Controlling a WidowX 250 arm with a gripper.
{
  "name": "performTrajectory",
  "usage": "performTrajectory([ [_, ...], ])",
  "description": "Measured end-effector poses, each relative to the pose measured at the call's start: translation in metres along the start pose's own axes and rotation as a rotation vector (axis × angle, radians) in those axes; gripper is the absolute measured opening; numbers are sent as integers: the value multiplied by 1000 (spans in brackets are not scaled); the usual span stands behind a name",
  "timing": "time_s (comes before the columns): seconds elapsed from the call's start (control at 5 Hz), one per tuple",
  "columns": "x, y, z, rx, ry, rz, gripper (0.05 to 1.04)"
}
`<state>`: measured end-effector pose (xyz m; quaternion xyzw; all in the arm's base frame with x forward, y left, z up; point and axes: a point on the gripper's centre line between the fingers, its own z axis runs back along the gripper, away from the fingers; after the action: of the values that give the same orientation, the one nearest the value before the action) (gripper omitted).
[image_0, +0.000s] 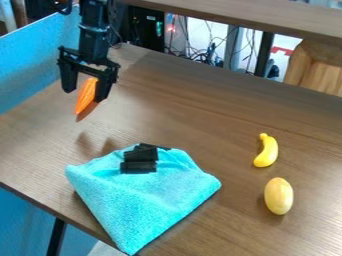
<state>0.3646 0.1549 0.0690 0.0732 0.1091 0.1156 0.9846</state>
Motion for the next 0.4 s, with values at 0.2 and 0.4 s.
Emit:
performTrajectory([
  [0.2, 15, 5, -8, 28, 10, -11, 1003],
  [0.4, 25, 7, -18, 51, 18, -12, 1003],
])
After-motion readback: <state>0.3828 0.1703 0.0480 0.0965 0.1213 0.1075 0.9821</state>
